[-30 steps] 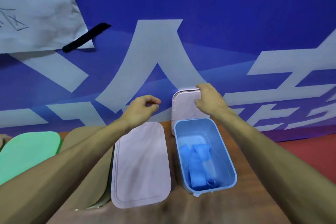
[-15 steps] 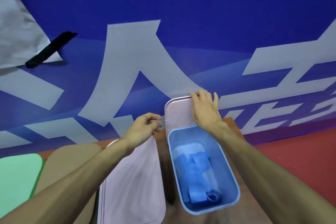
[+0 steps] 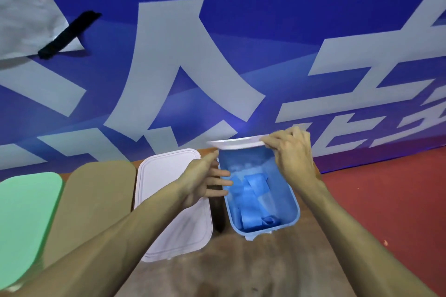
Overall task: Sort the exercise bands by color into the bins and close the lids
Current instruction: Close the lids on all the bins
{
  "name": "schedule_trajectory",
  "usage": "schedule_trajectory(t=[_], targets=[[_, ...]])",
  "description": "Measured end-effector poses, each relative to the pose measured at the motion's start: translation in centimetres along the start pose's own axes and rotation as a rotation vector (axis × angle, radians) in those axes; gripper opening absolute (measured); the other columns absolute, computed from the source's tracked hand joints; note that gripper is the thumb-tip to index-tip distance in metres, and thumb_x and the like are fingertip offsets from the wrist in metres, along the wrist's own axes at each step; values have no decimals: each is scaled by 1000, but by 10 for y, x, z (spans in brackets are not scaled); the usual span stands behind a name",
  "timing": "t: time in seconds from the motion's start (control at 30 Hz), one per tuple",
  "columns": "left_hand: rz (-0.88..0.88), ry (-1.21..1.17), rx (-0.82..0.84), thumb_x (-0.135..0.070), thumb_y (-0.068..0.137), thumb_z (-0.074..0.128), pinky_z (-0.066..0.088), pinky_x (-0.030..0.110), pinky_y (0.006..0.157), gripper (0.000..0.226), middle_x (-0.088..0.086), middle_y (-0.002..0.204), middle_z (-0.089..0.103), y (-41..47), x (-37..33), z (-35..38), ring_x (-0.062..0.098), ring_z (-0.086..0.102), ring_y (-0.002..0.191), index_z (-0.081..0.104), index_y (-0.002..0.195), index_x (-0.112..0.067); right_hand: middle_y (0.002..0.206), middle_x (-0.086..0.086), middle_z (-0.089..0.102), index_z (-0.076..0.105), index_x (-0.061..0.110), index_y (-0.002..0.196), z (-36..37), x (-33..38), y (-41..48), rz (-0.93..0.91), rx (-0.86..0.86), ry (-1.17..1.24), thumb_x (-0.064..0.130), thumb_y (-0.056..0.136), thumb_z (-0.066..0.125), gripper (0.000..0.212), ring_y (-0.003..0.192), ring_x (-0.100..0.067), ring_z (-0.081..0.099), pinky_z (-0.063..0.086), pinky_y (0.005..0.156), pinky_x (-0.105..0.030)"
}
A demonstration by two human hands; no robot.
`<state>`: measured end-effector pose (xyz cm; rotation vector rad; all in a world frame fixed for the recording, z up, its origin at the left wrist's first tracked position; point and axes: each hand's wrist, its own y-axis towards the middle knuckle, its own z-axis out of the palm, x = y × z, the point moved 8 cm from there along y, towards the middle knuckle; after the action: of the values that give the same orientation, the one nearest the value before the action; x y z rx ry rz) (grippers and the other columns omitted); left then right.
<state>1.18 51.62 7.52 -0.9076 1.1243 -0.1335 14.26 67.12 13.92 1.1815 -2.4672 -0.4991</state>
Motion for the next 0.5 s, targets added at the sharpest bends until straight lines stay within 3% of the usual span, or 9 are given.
schedule_trajectory(t=[0.13, 0.3, 0.4, 0.5], targets=[[14, -131, -19, -28, 93, 58, 60, 39, 65, 28, 16, 89, 67, -6, 21, 5, 30, 70, 80, 59, 105, -2, 90, 12, 71, 75, 28, 92, -15, 12, -58, -78, -56, 122, 7, 76, 48, 38, 84, -14, 44, 25, 81, -29], [73, -47, -114, 4, 83, 66, 60, 31, 60, 26, 18, 97, 69, -3, 56, 4, 28, 68, 75, 59, 108, 7, 97, 11, 68, 74, 27, 98, 6, 7, -116, -44, 112, 236, 14, 73, 68, 28, 94, -10, 49, 24, 85, -23], [127, 30, -177, 6, 81, 66, 60, 30, 60, 27, 18, 98, 70, -1, 72, 0, 28, 69, 74, 60, 107, 8, 106, 6, 63, 72, 23, 104, 6, -7, -130, 153, 108, 320, 23, 80, 66, 24, 100, -10, 47, 30, 88, -25], [165, 171, -216, 5, 80, 67, 60, 32, 61, 27, 13, 78, 70, -2, 83, -3, 25, 67, 61, 63, 106, 3, 123, -1, 49, 55, 17, 131, 16, -31, -143, 470, 186, 358, 28, 89, 62, 43, 109, -14, 37, 37, 97, -31]])
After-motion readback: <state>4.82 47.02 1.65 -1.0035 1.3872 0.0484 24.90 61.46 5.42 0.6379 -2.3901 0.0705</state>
